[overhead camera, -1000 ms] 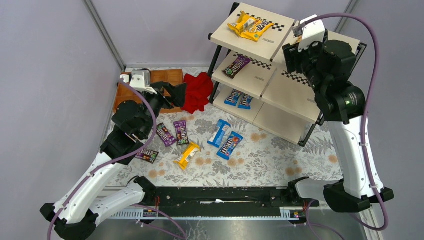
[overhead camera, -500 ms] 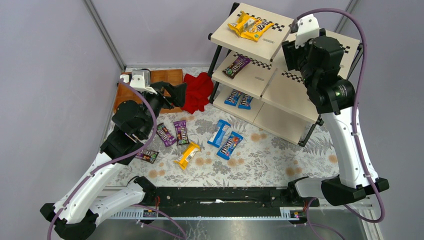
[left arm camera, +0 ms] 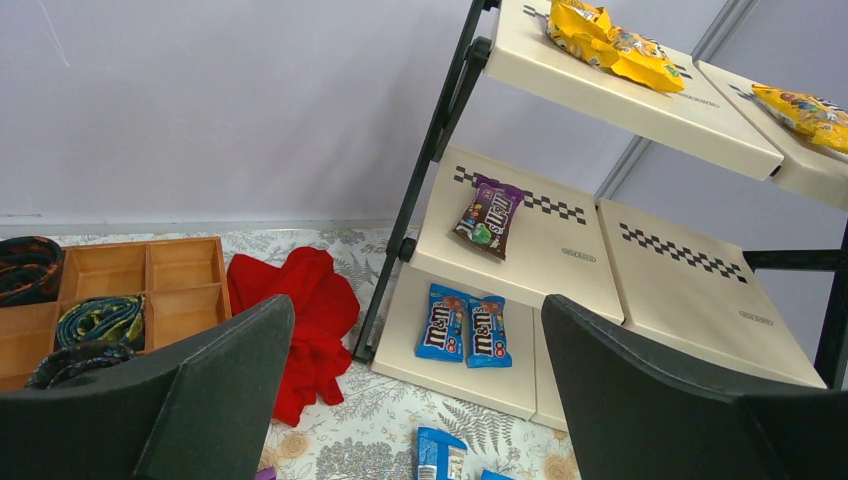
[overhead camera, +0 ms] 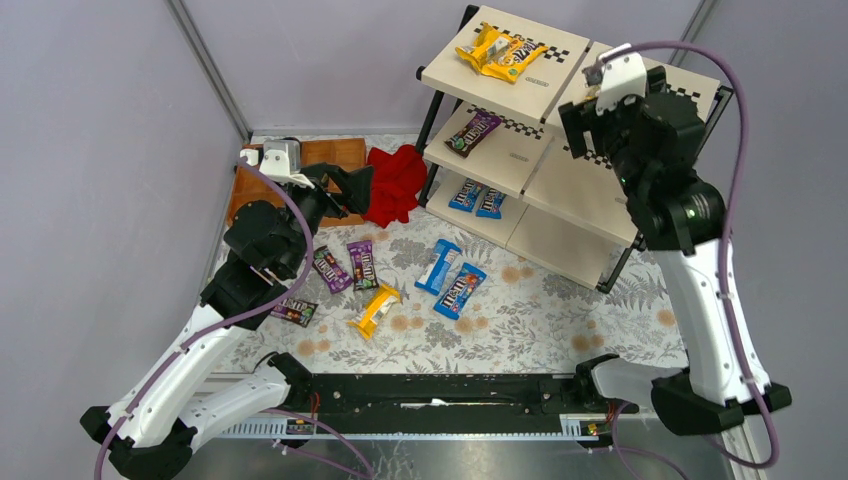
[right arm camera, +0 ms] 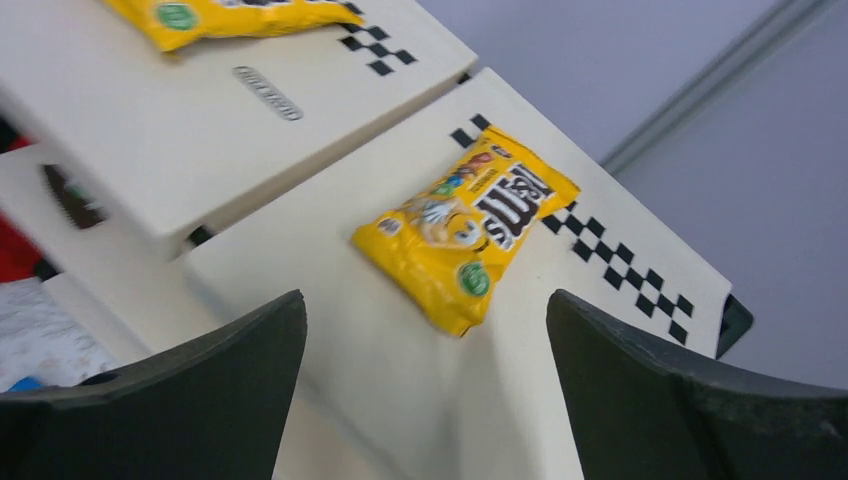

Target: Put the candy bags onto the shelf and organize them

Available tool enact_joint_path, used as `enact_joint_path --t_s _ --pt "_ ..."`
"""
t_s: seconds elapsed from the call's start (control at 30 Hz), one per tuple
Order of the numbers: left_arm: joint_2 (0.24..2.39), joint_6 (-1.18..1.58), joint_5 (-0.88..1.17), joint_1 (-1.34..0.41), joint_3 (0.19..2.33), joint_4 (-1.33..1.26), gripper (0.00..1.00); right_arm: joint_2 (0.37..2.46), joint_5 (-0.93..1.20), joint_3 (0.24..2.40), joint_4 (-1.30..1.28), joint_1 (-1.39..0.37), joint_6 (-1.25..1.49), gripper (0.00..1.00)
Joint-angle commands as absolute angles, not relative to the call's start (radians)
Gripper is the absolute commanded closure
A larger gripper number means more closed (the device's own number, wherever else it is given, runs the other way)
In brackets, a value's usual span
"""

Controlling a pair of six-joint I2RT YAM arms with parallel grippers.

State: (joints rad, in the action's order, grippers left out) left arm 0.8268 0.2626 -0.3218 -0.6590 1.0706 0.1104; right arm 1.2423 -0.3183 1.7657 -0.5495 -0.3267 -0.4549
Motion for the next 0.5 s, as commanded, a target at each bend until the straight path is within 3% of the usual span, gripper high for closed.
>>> enact_joint_path --t_s 0.0,0.3,0.47 --pt "0.83 0.267 -0.322 -0.663 1.068 0.064 0.01 1.1 -0.083 1.697 -0.491 -0.322 -0.387 0.01" --pt "0.839 0.265 -0.333 -0.661 1.068 0.066 0.01 0.904 0.444 1.549 -0.446 -0.323 -0.112 0.0" --pt "0.829 0.26 -0.357 -0.661 1.068 0.069 0.01 0.896 0.583 1.521 -0.51 -0.324 -0.077 0.0"
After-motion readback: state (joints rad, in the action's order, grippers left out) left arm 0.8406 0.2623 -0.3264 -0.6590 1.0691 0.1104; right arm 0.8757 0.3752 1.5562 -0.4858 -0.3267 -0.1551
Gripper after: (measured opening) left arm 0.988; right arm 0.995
